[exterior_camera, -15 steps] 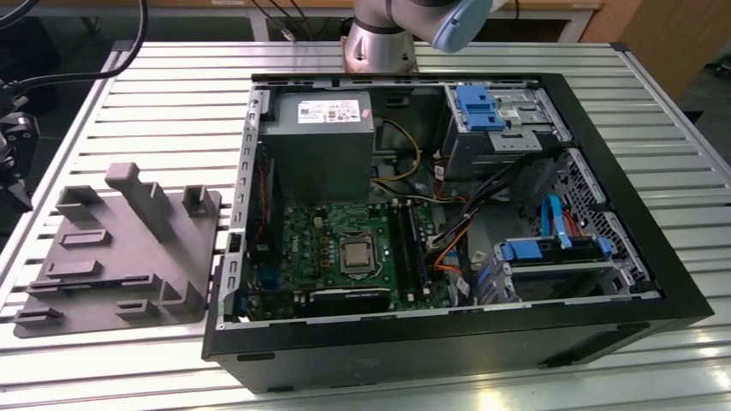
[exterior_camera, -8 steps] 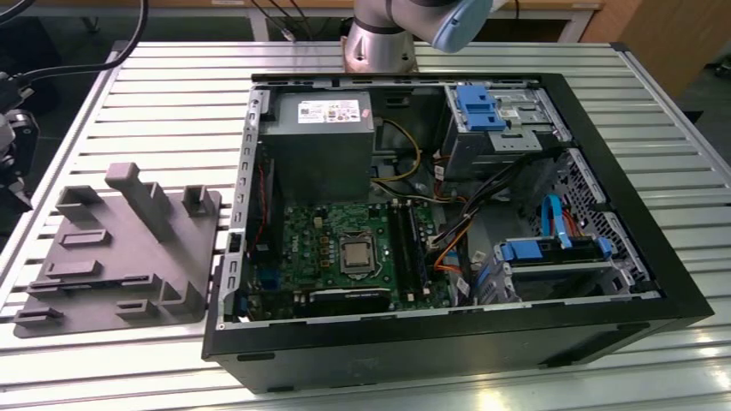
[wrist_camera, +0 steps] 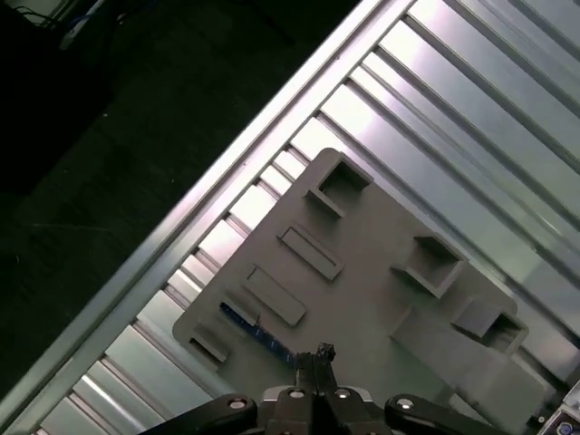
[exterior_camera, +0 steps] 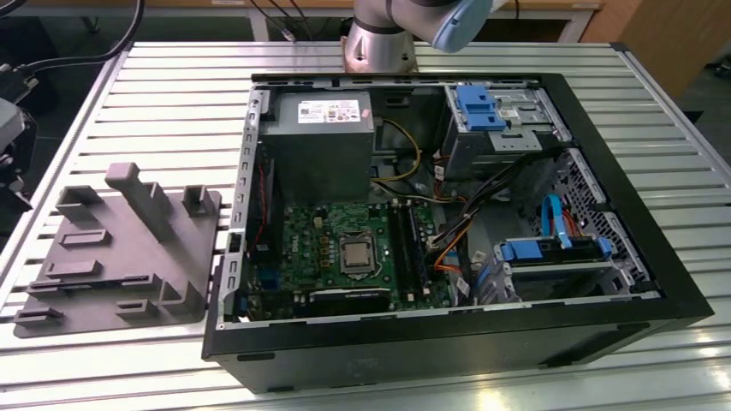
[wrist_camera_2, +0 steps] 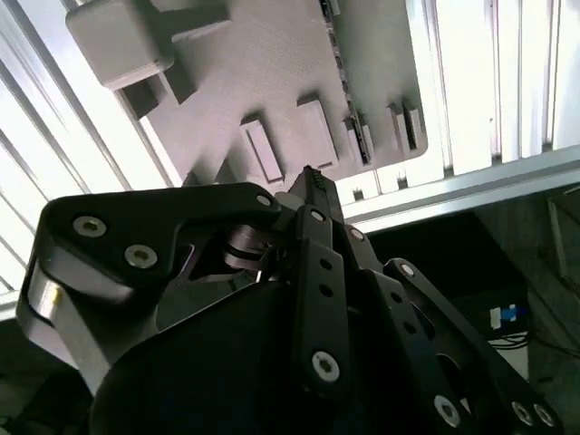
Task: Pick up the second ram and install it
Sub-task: 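Pick up the second ram and move it above second insertion slot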
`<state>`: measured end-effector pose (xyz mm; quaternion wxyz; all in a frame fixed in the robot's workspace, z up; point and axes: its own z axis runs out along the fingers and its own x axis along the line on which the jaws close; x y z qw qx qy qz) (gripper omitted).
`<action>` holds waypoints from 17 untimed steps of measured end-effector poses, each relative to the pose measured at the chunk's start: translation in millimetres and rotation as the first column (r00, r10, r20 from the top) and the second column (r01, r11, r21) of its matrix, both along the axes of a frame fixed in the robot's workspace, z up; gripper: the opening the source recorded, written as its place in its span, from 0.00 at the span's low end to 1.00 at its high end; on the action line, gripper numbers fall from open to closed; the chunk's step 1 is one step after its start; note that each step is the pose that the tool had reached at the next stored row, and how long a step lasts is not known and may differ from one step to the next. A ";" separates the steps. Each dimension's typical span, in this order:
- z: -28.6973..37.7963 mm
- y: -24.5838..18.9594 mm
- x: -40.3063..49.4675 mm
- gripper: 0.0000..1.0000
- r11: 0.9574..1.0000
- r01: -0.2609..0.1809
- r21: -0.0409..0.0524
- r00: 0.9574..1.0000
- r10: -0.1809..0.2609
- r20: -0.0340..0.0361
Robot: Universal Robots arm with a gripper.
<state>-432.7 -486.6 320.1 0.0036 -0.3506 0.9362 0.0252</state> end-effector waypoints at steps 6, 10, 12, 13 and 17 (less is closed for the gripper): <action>-0.3 0.0 0.0 0.11 0.995 -0.101 0.000 0.995 0.101 0.000; -0.4 0.0 0.0 0.11 0.986 -0.164 0.000 0.986 0.164 0.000; -0.5 0.0 0.0 0.11 0.981 -0.193 0.000 0.981 0.193 0.000; -0.5 0.0 0.0 0.11 0.978 -0.207 0.000 0.978 0.207 0.000; -0.7 0.0 0.0 0.11 0.965 -0.263 0.000 0.965 0.263 0.000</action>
